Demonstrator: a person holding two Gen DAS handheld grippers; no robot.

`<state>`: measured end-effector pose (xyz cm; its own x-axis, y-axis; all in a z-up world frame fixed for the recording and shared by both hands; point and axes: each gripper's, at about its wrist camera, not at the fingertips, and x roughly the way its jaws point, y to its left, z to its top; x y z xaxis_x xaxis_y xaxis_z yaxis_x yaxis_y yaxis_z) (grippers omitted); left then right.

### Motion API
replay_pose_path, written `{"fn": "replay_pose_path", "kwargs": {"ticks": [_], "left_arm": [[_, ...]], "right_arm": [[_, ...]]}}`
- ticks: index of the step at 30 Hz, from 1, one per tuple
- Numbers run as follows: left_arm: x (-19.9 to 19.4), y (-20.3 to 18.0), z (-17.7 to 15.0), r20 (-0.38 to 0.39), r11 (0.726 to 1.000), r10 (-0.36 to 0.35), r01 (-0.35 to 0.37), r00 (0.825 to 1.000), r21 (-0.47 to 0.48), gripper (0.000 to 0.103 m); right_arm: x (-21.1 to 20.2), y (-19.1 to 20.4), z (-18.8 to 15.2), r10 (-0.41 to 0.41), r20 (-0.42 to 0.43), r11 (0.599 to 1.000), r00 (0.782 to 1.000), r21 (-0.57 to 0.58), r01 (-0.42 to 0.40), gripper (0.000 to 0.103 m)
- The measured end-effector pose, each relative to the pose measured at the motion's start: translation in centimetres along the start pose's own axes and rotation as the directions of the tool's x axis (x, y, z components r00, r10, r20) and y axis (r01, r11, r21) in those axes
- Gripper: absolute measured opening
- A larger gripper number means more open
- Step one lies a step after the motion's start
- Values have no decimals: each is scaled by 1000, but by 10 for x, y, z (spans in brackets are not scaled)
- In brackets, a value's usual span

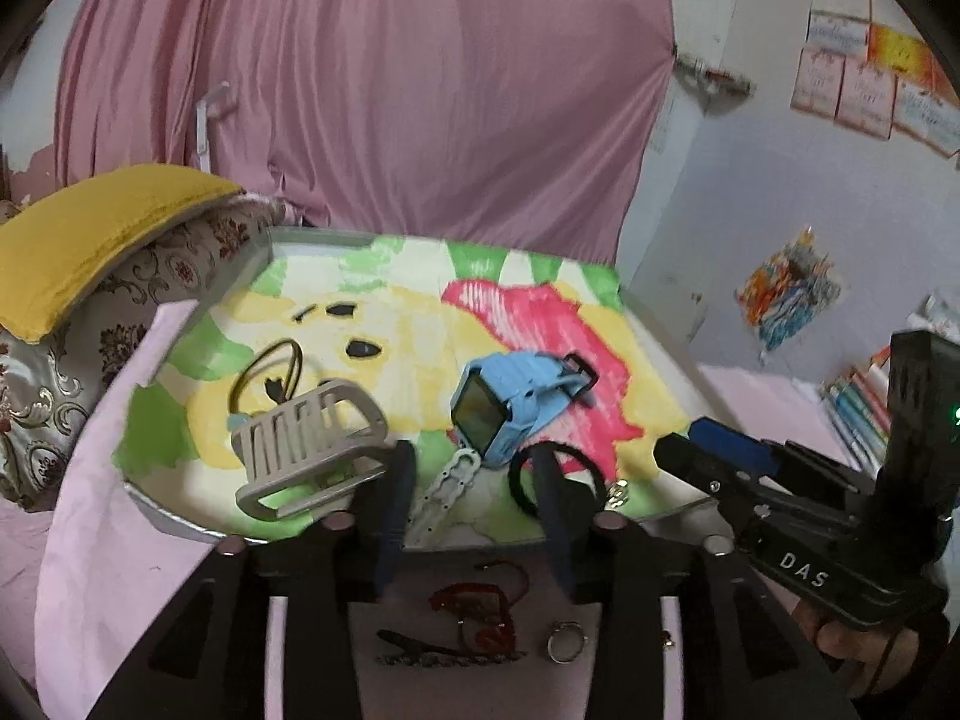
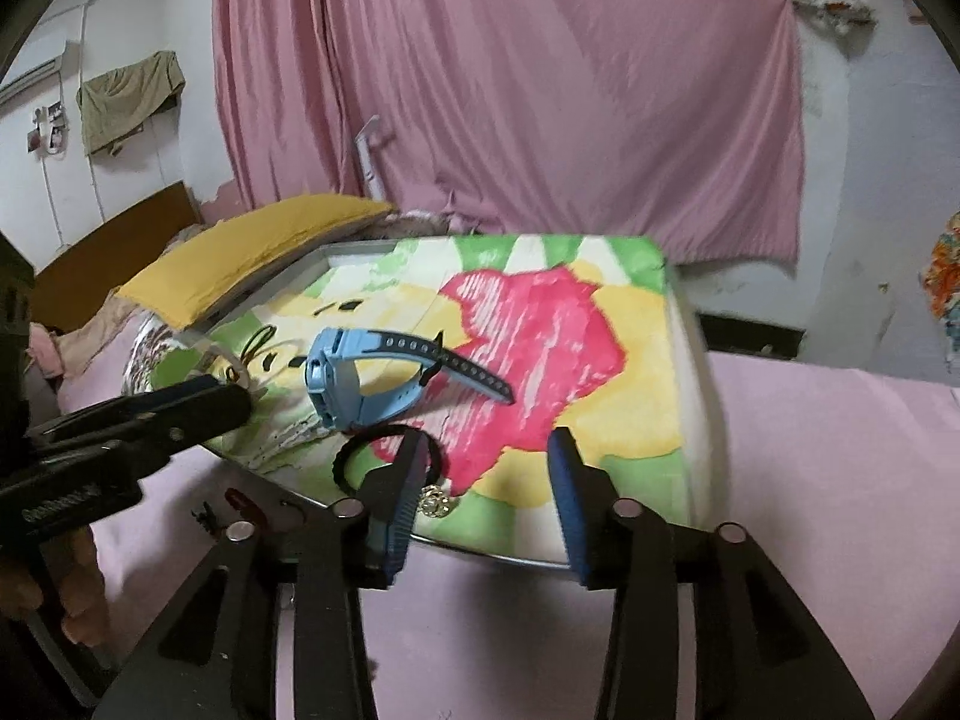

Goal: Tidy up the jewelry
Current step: 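Place the beaded strap in the tray with left tool while right tool releases the earring there, then withdraw both open tools from the tray toward the remaining items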

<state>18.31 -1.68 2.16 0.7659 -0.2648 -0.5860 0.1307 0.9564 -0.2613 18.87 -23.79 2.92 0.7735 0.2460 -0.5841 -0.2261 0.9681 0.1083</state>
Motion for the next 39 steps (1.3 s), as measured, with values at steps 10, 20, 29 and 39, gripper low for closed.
{"fn": "replay_pose_path", "kwargs": {"ticks": [10,20,29,39], "left_arm": [[-47,6,-9,158,998,66,-65,985,-11,86],[-84,13,-30,210,996,82,-87,974,13,101],[-91,19,-49,180,992,107,-117,978,45,102],[-62,28,-61,-32,995,61,-59,998,76,102]], "right_arm": [[-59,5,-9,-24,189,1000,982,16,21,87],[-93,18,-27,-47,270,998,962,-19,54,100],[-95,24,-41,-32,198,996,980,-71,47,100],[-69,26,-50,44,-23,992,999,-121,-47,100]]}}
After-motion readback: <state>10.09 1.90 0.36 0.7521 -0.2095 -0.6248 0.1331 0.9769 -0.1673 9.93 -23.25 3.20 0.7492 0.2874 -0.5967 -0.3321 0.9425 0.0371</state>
